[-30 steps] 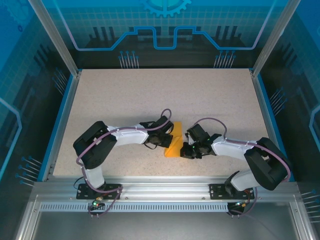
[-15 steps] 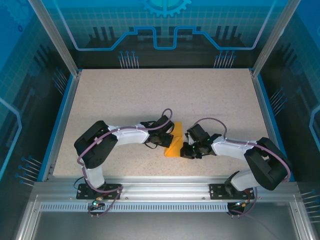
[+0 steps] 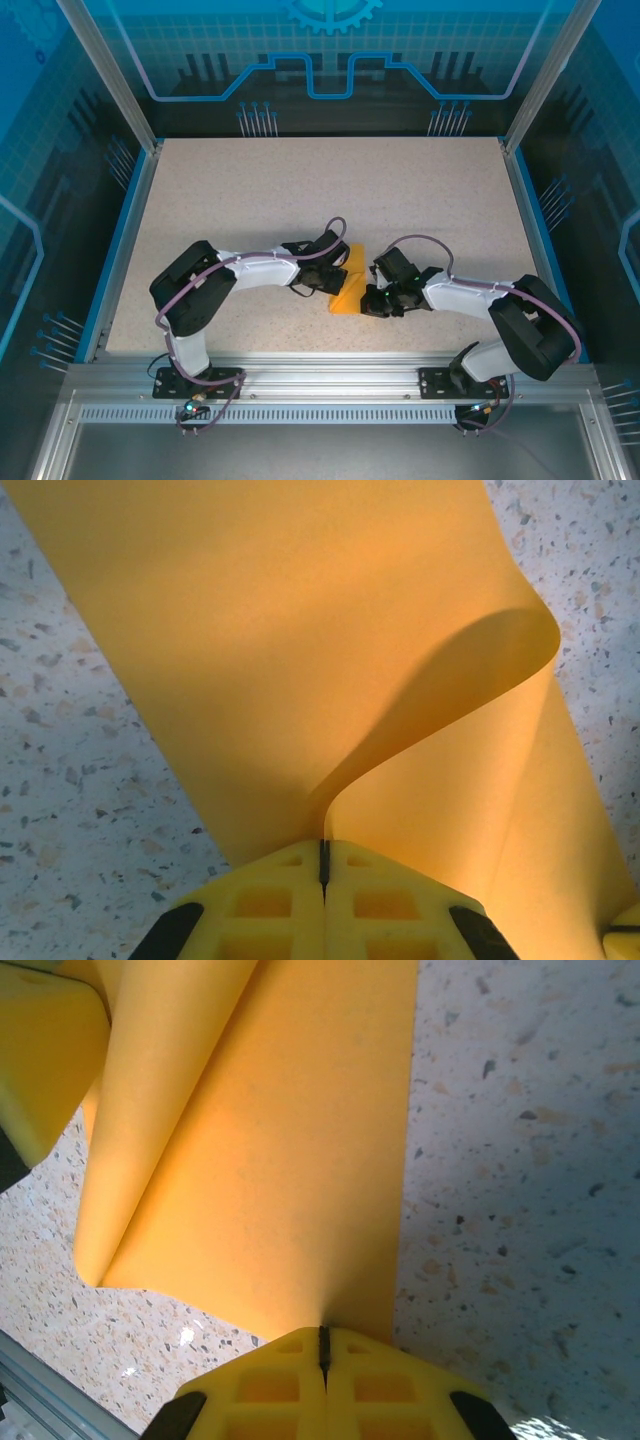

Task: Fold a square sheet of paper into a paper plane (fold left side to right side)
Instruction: Fold the triangle a second time at the center of the table.

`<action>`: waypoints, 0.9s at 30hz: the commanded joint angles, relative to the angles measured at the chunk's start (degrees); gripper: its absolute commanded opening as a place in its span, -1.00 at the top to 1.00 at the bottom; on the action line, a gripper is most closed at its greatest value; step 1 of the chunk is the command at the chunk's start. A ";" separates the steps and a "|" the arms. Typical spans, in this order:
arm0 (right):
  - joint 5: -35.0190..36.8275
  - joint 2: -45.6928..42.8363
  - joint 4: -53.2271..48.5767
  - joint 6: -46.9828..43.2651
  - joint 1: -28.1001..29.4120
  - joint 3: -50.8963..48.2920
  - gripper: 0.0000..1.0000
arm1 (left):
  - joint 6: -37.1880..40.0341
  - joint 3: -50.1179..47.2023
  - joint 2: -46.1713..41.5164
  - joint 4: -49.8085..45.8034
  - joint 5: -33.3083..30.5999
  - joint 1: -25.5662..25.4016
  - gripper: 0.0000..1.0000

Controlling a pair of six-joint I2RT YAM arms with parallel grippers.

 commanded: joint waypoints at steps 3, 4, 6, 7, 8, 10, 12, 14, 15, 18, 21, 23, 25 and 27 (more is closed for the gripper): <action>-1.47 -5.18 -1.43 -0.89 -1.73 -0.27 0.99 | 1.51 0.86 2.12 -3.34 1.02 0.45 0.96; -1.98 -6.12 -0.36 -0.51 -2.35 -0.86 0.99 | 1.47 0.83 2.04 -3.34 0.99 0.46 0.96; -3.43 -7.64 3.58 0.88 -4.11 -2.35 1.00 | 1.49 0.83 2.04 -3.23 1.02 0.41 0.96; -4.08 -7.96 5.80 1.70 -4.77 -3.14 1.00 | 1.50 0.83 2.13 -3.24 0.99 0.47 0.95; -4.87 -8.16 8.92 2.83 -5.48 -3.86 1.00 | 1.52 0.83 2.13 -3.24 0.97 0.42 0.96; -5.62 -7.78 13.42 4.58 -6.47 -4.51 1.00 | 1.49 0.92 2.13 -3.34 1.06 0.42 0.96; -5.35 -6.86 16.44 5.58 -6.77 -4.25 1.00 | 1.52 0.82 2.14 -3.32 1.06 0.42 0.96; -5.68 -4.81 19.26 6.22 -6.80 -3.25 1.00 | 1.55 0.88 2.16 -3.34 1.06 0.38 0.96; -5.96 -3.77 20.47 6.41 -6.78 -2.78 1.00 | 1.58 0.85 2.22 -3.33 1.07 0.37 0.96; -6.23 -0.50 23.31 7.07 -6.68 -1.33 1.00 | 1.59 0.88 2.22 -3.34 1.10 0.38 0.96; -5.42 2.21 23.30 6.76 -6.49 0.42 1.00 | 1.60 0.92 2.30 -3.34 1.16 0.30 0.96; -5.51 3.86 24.05 6.73 -6.34 1.13 1.00 | 1.67 1.01 2.37 -3.34 1.14 0.38 0.96; -5.85 5.18 24.94 6.81 -6.21 1.72 1.00 | 1.70 1.01 2.31 -3.42 1.17 0.41 0.96; -6.02 6.57 24.99 6.65 -5.85 2.60 1.00 | 1.68 1.01 2.34 -3.39 1.14 0.34 0.97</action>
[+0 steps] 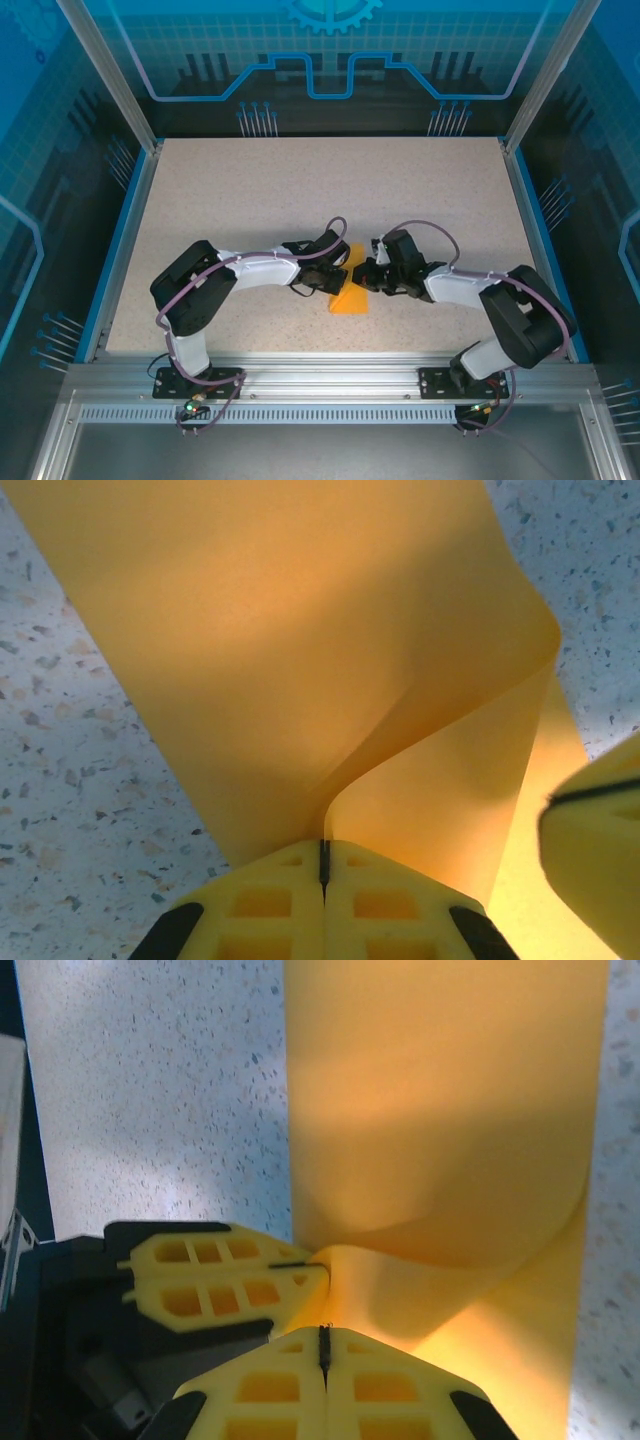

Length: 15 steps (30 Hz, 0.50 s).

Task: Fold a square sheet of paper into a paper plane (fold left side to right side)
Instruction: Fold the triangle a second time at the center of the table.

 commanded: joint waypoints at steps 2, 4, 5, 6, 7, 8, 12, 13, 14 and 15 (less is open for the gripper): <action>-1.04 3.25 2.00 0.19 0.81 2.76 1.00 | 1.37 0.67 2.18 -2.91 1.21 0.31 0.97; -1.13 4.49 2.02 0.23 1.01 3.25 1.00 | 1.38 0.68 2.22 -2.96 1.21 0.31 0.97; -1.21 4.89 1.92 0.21 1.17 3.49 1.00 | 1.49 0.68 2.18 -2.97 1.21 0.31 0.97; -1.21 5.33 1.91 0.13 1.27 3.61 1.00 | 1.49 0.76 2.22 -2.98 1.21 0.32 0.97; -1.17 5.68 1.80 0.14 1.36 3.69 1.00 | 1.48 0.80 2.18 -2.99 1.29 0.32 0.97; -1.08 6.03 1.66 0.07 1.52 3.65 1.00 | 1.45 0.73 2.19 -2.99 1.30 0.28 0.96; -1.04 7.10 0.62 -0.63 1.67 3.70 1.00 | 1.57 0.82 2.28 -3.07 1.30 0.32 0.97; -0.86 7.29 0.22 -0.92 1.71 3.76 1.00 | 1.59 0.86 2.26 -3.08 1.30 0.31 0.97; -0.63 7.34 -0.36 -1.14 1.71 3.74 1.00 | 1.53 0.86 2.26 -3.07 1.30 0.32 0.97; -0.39 7.34 -0.73 -1.51 1.71 3.72 1.00 | 1.57 0.92 2.35 -3.07 1.44 0.32 0.97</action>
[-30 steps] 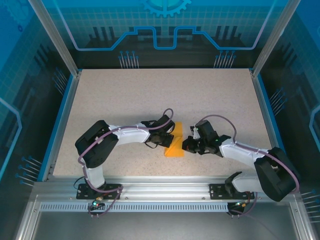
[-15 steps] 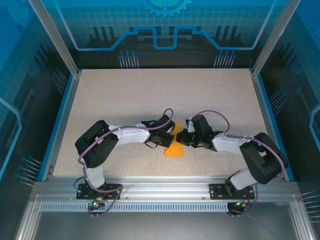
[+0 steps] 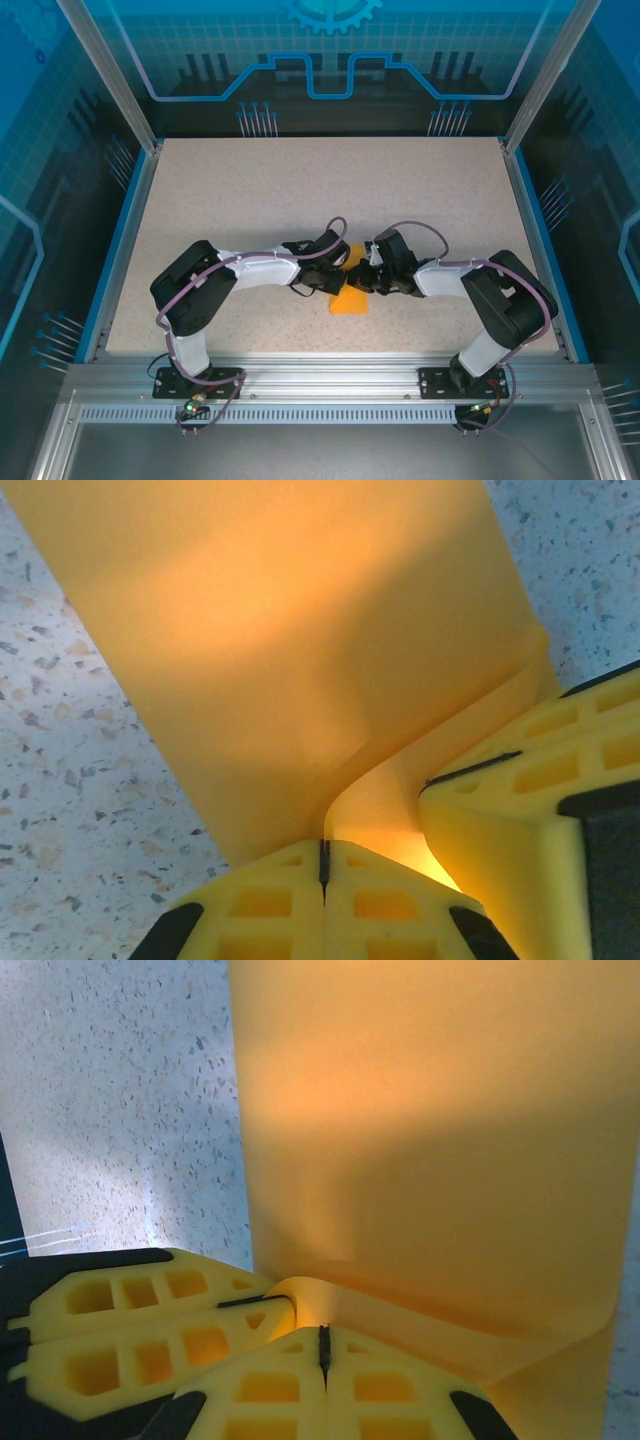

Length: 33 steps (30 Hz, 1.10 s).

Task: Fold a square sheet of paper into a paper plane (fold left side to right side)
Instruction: Fold the triangle a second time at the center of the table.

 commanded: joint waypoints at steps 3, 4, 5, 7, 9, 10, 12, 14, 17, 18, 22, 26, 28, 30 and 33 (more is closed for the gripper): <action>0.74 0.41 -2.75 -2.26 0.66 1.31 1.00 | 1.52 0.94 2.46 -3.11 1.39 0.31 0.97; 1.03 0.37 -3.27 -2.59 0.66 1.31 1.00 | 1.48 0.97 2.48 -3.08 1.39 0.32 0.97; 1.32 0.36 -3.75 -2.78 0.66 1.29 1.00 | 1.49 0.97 2.44 -3.16 1.39 0.31 0.97; 1.67 0.50 -4.30 -3.15 0.66 1.23 1.00 | 1.53 0.97 2.43 -3.17 1.39 0.30 0.97; 1.92 0.63 -4.79 -3.45 0.67 1.27 1.00 | 1.50 0.96 2.41 -3.19 1.39 0.32 0.97; 2.15 0.67 -5.23 -3.59 0.66 1.23 1.00 | 1.48 0.96 2.46 -3.21 1.39 0.32 0.97; 2.62 0.72 -6.00 -3.82 0.66 1.22 1.00 | 1.56 0.97 2.44 -3.21 1.40 0.32 0.97; 3.19 0.63 -6.68 -4.10 0.66 1.05 1.00 | 1.49 0.97 2.41 -3.15 1.30 0.30 0.97; 3.79 0.72 -7.66 -4.38 0.66 0.77 1.00 | 1.43 0.88 2.33 -3.26 1.30 0.25 0.97; 3.88 0.80 -7.83 -4.32 0.66 0.71 1.00 | 1.43 0.88 2.24 -3.28 1.30 0.31 0.97; 4.47 1.33 -8.40 -4.38 0.66 0.25 1.00 | 1.46 0.88 1.50 -3.64 0.79 0.31 0.89; 5.10 1.25 -8.70 -4.08 0.57 -0.46 1.00 | 0.93 0.77 -1.11 -4.34 -0.19 0.31 0.69; 5.25 1.16 -8.89 -3.99 0.56 -0.73 1.00 | 1.07 1.10 -2.87 -5.36 -1.10 0.36 0.60; 5.20 1.20 -8.89 -3.96 0.57 -0.88 1.00 | 1.36 1.44 -4.88 -6.65 -2.20 0.40 0.50; 5.20 1.16 -8.96 -4.12 0.57 -0.82 1.00 | 1.79 1.76 -7.89 -8.92 -3.12 0.58 0.40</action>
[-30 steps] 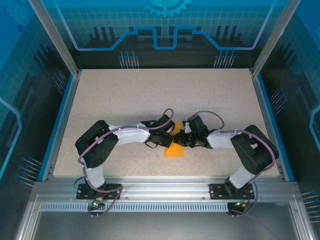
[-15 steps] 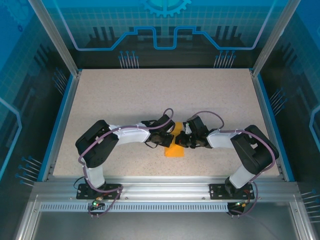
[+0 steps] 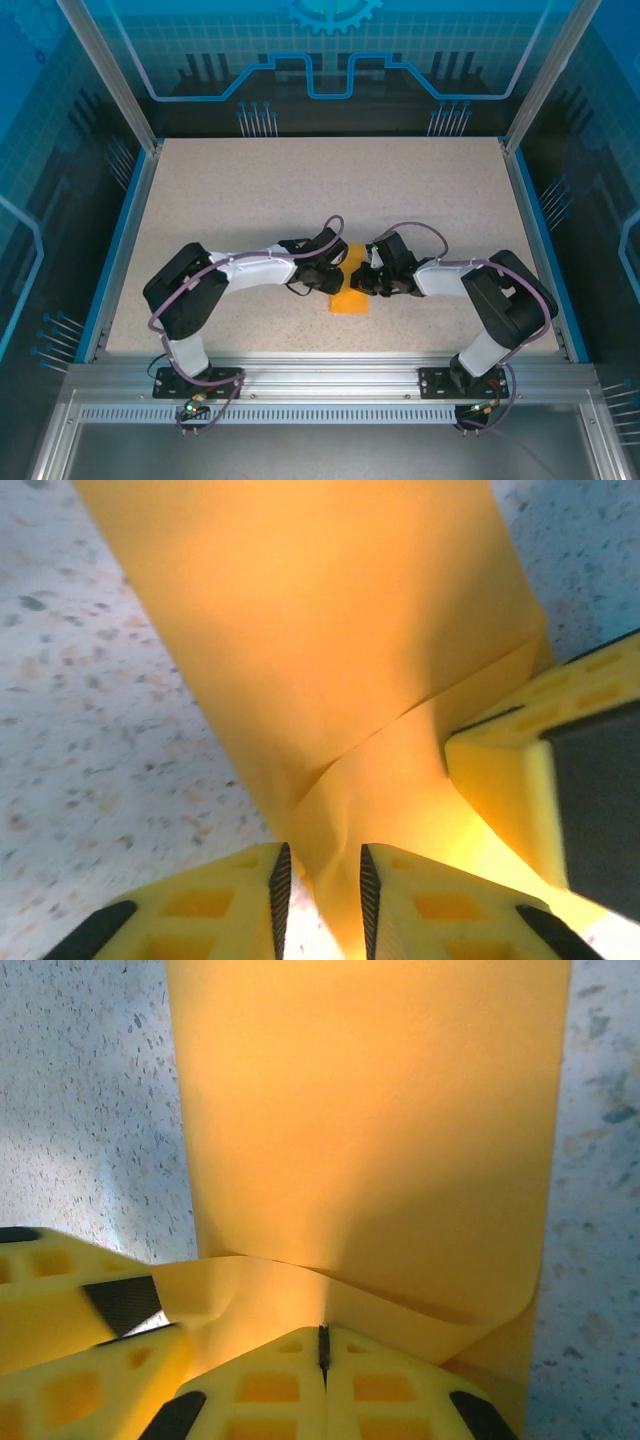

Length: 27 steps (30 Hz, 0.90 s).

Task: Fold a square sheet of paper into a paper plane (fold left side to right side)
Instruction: Fold the triangle a second time at the center of the table.

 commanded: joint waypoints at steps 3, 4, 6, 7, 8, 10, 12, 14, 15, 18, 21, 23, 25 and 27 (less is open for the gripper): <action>2.29 1.25 -4.43 -0.95 0.52 -1.19 1.00 | 0.69 0.70 -6.91 -5.15 -0.49 0.43 0.38; 2.30 1.24 -4.44 -1.06 0.51 -1.10 1.00 | 0.49 0.18 -7.79 -4.94 1.31 0.37 0.39; 2.26 1.33 -4.43 -1.04 0.51 -1.10 1.00 | -0.25 -1.09 -9.01 -3.79 6.21 0.42 0.41; 2.22 1.34 -4.44 -1.08 0.50 -1.02 1.00 | -0.76 -1.87 -9.38 -2.84 9.49 0.38 0.41; 2.17 1.33 -4.44 -1.05 0.51 -0.97 1.00 | -1.31 -2.53 -9.57 -1.86 12.36 0.41 0.42; 2.01 1.42 -4.57 -1.19 0.51 -1.00 1.00 | -3.02 -3.88 -9.30 0.47 18.53 0.42 0.46; 1.94 1.42 -4.61 -1.21 0.51 -0.97 1.00 | -4.62 -5.10 -8.59 2.98 23.42 0.39 0.48; 1.85 1.38 -4.70 -1.35 0.50 -1.01 1.00 | -5.71 -6.10 -7.71 4.99 26.28 0.41 0.49; 1.90 1.42 -4.70 -1.31 0.50 -1.01 1.00 | -5.92 -6.37 -7.19 5.41 26.81 0.43 0.49; 1.78 1.51 -4.78 -1.38 0.51 -0.85 1.00 | -5.71 -6.51 -5.63 5.71 27.16 0.43 0.49; 1.62 1.60 -4.96 -1.44 0.51 -0.74 1.00 | -5.44 -6.00 -3.87 5.99 28.05 0.43 0.50; 1.59 1.60 -5.05 -1.50 0.51 -0.75 1.00 | -5.30 -5.80 -2.88 6.13 28.06 0.43 0.50; 1.57 1.52 -5.19 -1.48 0.50 -0.74 1.00 | -5.15 -5.72 -2.10 5.93 27.27 0.42 0.50; 1.73 1.51 -5.41 -1.55 0.51 -0.84 1.00 | -4.89 -5.84 -1.51 5.62 26.57 0.41 0.50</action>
